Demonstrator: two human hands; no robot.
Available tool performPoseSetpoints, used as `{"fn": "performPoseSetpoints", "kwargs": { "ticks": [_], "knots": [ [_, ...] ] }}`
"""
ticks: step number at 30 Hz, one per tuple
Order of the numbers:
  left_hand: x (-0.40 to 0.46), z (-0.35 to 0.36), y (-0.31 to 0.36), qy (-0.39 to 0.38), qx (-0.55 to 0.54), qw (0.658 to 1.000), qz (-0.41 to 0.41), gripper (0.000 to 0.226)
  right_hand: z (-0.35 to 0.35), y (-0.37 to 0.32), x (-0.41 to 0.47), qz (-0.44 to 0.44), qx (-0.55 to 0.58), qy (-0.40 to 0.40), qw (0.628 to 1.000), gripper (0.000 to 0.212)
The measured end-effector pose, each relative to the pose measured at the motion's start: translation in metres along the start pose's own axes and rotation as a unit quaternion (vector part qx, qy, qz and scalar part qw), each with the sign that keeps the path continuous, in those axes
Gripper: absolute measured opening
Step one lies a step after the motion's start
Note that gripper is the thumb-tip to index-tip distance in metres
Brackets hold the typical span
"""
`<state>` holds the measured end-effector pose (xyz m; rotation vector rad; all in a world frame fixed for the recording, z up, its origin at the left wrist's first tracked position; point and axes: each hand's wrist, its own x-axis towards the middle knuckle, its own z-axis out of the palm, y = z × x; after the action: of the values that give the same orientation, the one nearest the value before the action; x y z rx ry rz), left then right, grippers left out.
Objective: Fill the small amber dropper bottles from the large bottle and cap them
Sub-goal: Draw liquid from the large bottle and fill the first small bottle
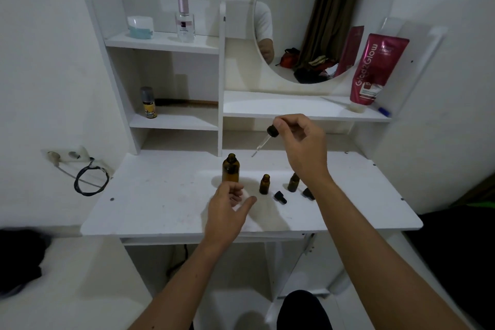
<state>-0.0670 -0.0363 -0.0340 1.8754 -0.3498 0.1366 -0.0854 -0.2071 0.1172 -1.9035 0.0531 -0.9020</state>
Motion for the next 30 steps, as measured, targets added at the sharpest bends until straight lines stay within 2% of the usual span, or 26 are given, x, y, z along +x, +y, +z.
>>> {"fn": "performPoseSetpoints", "kwargs": {
  "ticks": [8, 16, 23, 30],
  "knots": [
    [0.001, 0.036, 0.015, -0.033, -0.013, 0.999, 0.008, 0.049, -0.032, 0.026, -0.016, 0.038, -0.012, 0.019, 0.999, 0.007],
    [0.019, 0.045, 0.016, -0.043, -0.003, 0.999, -0.011, 0.058, -0.025, 0.042, -0.026, 0.046, -0.019, 0.009, 0.999, 0.007],
    [0.03, 0.051, 0.013, -0.053, 0.026, 0.998, 0.017, 0.03, -0.01, 0.054, -0.03, 0.01, -0.046, -0.03, 0.998, 0.009],
    [0.032, 0.052, 0.011, -0.055, 0.023, 0.998, 0.023, 0.025, 0.0, 0.067, -0.031, -0.004, -0.073, -0.045, 0.996, 0.01]
  ]
}}
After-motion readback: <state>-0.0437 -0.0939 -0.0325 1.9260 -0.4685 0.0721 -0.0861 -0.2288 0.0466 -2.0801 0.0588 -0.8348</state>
